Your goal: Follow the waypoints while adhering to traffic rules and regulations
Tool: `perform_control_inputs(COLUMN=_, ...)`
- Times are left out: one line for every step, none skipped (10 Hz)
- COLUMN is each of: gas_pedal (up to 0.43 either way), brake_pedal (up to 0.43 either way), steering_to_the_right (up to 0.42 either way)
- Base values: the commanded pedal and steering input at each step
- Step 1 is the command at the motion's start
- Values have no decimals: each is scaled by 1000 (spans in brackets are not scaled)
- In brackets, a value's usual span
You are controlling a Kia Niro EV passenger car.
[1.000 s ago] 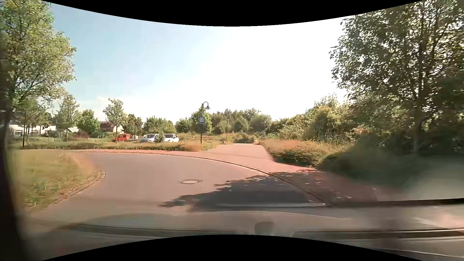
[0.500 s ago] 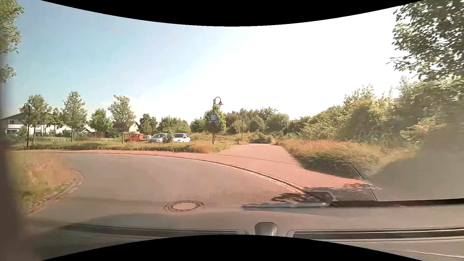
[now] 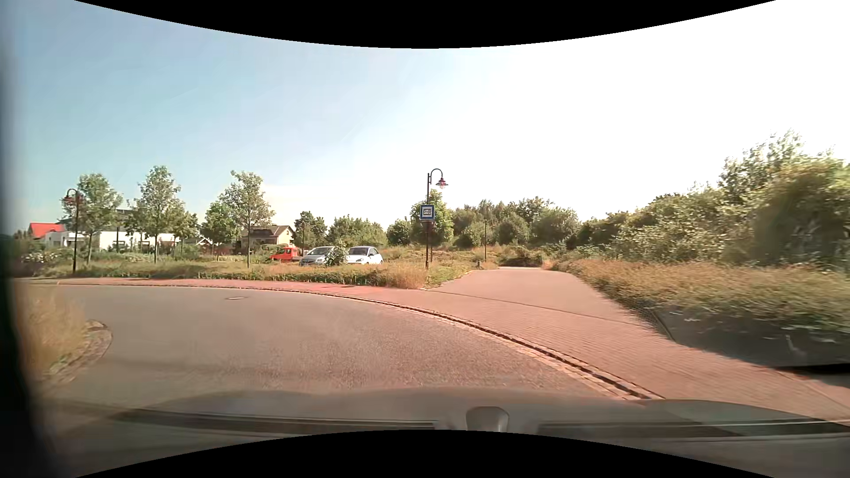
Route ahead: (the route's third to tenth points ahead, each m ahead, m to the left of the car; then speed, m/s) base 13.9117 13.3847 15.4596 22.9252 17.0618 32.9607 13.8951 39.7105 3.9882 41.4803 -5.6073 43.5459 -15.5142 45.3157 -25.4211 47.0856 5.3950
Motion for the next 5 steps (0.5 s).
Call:
perform_control_inputs(gas_pedal=138, brake_pedal=6, steering_to_the_right=-192)
perform_control_inputs(gas_pedal=138, brake_pedal=6, steering_to_the_right=-199)
perform_control_inputs(gas_pedal=138, brake_pedal=6, steering_to_the_right=-210)
perform_control_inputs(gas_pedal=150, brake_pedal=6, steering_to_the_right=-227)
perform_control_inputs(gas_pedal=150, brake_pedal=6, steering_to_the_right=-235)
